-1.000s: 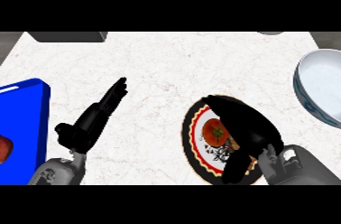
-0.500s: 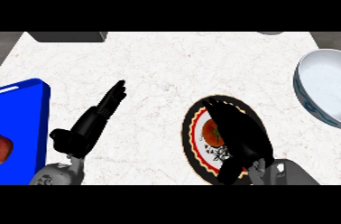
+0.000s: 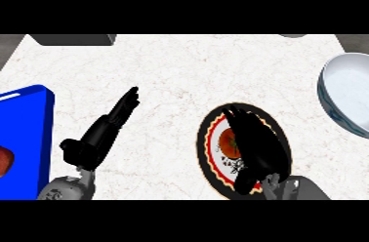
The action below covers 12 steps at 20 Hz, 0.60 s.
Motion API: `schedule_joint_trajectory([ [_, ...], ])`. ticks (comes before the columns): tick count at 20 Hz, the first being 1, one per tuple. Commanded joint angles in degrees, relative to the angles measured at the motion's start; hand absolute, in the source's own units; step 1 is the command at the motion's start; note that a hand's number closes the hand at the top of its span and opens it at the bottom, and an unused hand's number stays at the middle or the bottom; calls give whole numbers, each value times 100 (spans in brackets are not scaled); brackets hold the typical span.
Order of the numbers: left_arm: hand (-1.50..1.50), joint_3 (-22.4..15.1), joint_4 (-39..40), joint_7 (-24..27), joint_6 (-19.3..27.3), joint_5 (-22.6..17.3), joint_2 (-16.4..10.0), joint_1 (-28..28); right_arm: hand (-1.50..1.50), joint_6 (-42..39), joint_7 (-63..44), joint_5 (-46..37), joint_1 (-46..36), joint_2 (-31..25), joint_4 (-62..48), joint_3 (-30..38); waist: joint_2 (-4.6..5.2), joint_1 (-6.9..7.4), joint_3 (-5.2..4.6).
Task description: Pick the tomato from the plate and place it in the bowl
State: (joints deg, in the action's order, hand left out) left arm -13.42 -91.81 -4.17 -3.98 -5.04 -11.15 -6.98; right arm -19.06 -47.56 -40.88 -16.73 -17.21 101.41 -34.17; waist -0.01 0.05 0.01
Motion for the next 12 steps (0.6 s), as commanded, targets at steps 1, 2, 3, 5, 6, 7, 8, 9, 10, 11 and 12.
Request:
schedule_joint_trajectory([
  [1, 0, 78, -5, -42, -81, 126, 132, 26, -150, -27, 266, -298, 21, 325, -579, 240, 1, 7, -1],
  [2, 0, 48, -36, 102, -139, 136, 69, 190, -150, 76, 740, -107, 386, -203, -400, 492, 0, -3, 0],
  [3, 0, 212, 3, -221, -194, 85, 39, -167, -150, -4, 931, -57, 395, -222, -381, 605, 1, -10, 0],
  [5, 0, 205, 41, -6, -170, 167, 172, -2, -150, 99, 933, -396, -33, 347, -1205, 497, 5, 16, 0],
  [6, 0, 48, 236, 219, -97, 379, 336, 105, -150, -375, 743, -190, -151, 327, -821, 766, 2, 5, -1],
  [7, 0, 88, -182, -206, -121, 342, 299, -18, -150, -26, 1046, -393, 259, 198, -859, 746, -1, 0, 0],
  [8, 0, 356, 75, 188, -444, 190, 132, 128, -150, -17, 987, -626, 230, 455, -929, 613, 0, 4, -1],
  [9, 0, 138, -11, 114, -144, 420, 386, 21, -150, 273, 1180, -762, 313, 505, -1171, 484, 1, 3, 0],
  [10, 0, 377, 172, -160, -229, 275, 354, -221, -150, -27, 837, -678, 498, 517, -441, 567, -2, -15, -1],
  [11, 0, 367, 60, -326, -261, 307, 287, -354, -150, 225, 1509, -641, 187, 415, -1485, 818, 5, 4, 0],
  [12, 0, 365, 35, -118, -344, 265, 396, -53, -150, -257, 1152, -651, 335, 468, -592, 845, -2, -5, -1],
])
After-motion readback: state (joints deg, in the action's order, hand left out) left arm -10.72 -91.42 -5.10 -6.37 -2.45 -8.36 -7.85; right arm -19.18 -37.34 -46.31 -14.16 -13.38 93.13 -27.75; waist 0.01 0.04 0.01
